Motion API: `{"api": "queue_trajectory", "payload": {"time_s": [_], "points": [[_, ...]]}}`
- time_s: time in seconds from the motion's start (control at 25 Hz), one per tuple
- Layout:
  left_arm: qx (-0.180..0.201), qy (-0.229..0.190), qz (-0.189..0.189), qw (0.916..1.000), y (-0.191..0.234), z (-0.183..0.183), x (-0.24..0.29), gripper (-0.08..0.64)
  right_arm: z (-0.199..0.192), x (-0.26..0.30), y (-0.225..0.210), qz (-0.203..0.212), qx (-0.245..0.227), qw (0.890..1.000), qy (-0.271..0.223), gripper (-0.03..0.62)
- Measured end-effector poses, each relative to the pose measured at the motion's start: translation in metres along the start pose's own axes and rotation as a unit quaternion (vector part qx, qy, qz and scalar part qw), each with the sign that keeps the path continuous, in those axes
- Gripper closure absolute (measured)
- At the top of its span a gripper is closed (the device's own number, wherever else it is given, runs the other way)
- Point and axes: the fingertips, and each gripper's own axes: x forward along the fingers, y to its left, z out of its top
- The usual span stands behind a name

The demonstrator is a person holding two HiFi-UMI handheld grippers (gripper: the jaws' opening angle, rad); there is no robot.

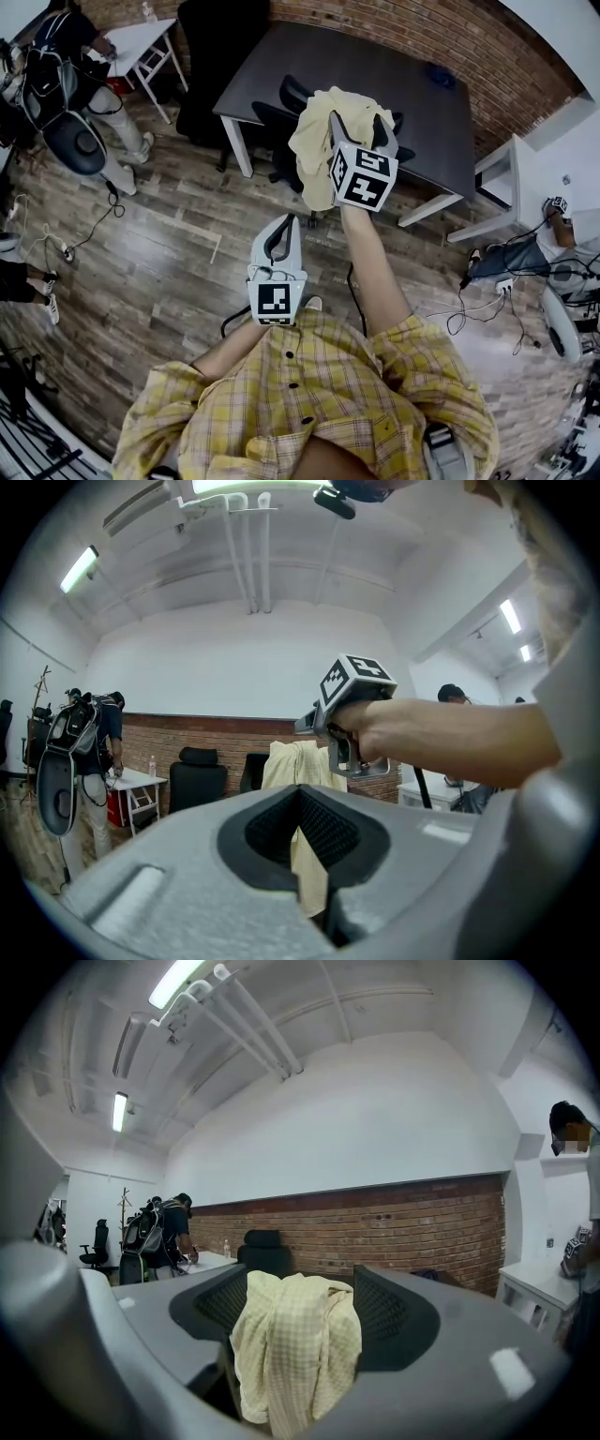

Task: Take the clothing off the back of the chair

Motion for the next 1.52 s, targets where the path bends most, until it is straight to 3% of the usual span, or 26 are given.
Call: {"api": "queue_trajectory", "payload": {"time_s": [0.52,1.04,1.32,1.52], "points": [[0.007,0.001,0.000,1.0000,-0.002,0.001,0.007,0.560,-0.015,0.031,-0.006,-0.001,0.006,1.000,0.007,0.242],[0.007,0.003,0.001,1.0000,-0.003,-0.001,0.005,0.560,-0.035,0.051,-0.008,-0.008,-0.023,1.000,0.018,0.257],[0.012,0.003,0.000,0.9999,-0.002,0.000,0.002,0.560,-0.035,0.054,-0.003,0.002,-0.031,0.999,0.011,0.283],[0.011,-0.012,0.002,0.9999,-0.003,0.007,0.000,0.560,-0.034,0.054,0.002,0.009,-0.039,0.999,0.006,0.339]]}}
